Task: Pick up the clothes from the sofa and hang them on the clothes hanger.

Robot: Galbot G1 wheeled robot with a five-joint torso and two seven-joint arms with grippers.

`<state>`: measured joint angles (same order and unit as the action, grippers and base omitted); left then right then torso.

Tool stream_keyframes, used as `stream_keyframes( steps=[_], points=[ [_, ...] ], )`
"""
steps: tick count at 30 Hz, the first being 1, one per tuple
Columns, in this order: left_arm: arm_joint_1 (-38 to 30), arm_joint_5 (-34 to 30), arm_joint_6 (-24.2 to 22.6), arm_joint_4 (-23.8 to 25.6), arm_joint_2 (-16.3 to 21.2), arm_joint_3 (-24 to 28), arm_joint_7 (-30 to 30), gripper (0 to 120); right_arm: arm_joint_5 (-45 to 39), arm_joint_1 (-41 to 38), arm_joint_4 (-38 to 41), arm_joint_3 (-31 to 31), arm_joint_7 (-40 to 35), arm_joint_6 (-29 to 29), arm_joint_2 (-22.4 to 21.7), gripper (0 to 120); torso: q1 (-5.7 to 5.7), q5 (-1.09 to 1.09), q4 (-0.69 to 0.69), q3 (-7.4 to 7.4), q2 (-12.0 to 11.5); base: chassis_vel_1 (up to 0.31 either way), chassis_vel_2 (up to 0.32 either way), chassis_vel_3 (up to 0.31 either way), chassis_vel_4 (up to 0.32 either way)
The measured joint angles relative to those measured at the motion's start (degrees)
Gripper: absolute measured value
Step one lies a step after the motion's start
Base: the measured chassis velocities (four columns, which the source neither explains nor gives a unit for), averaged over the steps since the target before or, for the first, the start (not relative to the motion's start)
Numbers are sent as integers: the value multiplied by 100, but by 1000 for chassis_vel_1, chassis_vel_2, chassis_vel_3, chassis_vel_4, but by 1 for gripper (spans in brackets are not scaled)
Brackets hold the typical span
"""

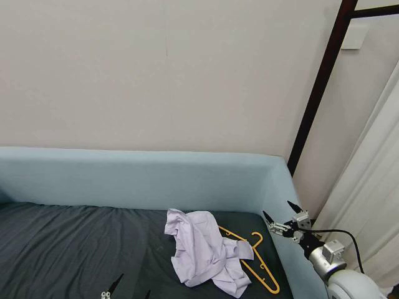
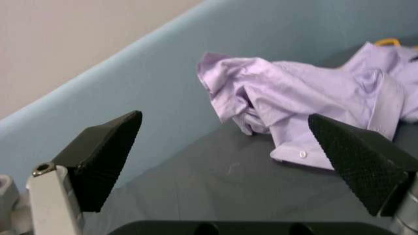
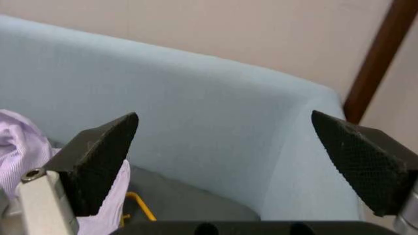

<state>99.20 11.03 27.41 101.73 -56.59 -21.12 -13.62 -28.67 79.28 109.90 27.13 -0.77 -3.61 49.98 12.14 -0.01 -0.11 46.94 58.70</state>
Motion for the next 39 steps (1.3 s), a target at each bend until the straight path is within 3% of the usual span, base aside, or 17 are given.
stream_keyframes(
  steps=[3,6,7,12,15,22,25,31,39],
  points=[
    [-279,70,-106,-225,240,245,-13,100,9,303,145,246,0,0,189,100,0,-1,-1,0,0,0,0,0,0],
    [-857,251,-180,-707,454,858,-127,100,26,575,297,451,1,0,405,100,0,1,2,0,0,0,0,0,0],
    [-857,251,-180,-707,454,858,-127,100,26,575,297,451,1,0,405,100,0,1,2,0,0,0,0,0,0],
    [-1841,682,-192,-1466,375,1955,-239,100,74,888,462,670,3,17,682,100,0,-1,0,0,0,0,0,0,0],
    [-2115,867,-191,-1761,348,2273,-248,100,81,951,477,734,3,25,741,100,0,0,3,0,0,0,0,0,0],
    [-2649,1269,-187,-2497,162,2626,-448,100,111,1006,467,818,13,22,820,100,0,0,3,1,-1,0,0,0,0],
    [-2875,1265,-164,-2816,-122,2791,-525,100,144,1004,424,816,28,0,912,100,0,0,2,1,0,0,0,0,0],
    [-3027,1390,-103,-3156,-622,2826,-612,100,207,1001,371,746,51,-32,954,100,0,0,2,1,-1,0,0,0,0],
    [-3367,1708,45,-3702,-994,2789,-735,100,272,1028,424,710,65,-40,893,100,0,1,2,1,-1,0,0,0,0]
  ],
)
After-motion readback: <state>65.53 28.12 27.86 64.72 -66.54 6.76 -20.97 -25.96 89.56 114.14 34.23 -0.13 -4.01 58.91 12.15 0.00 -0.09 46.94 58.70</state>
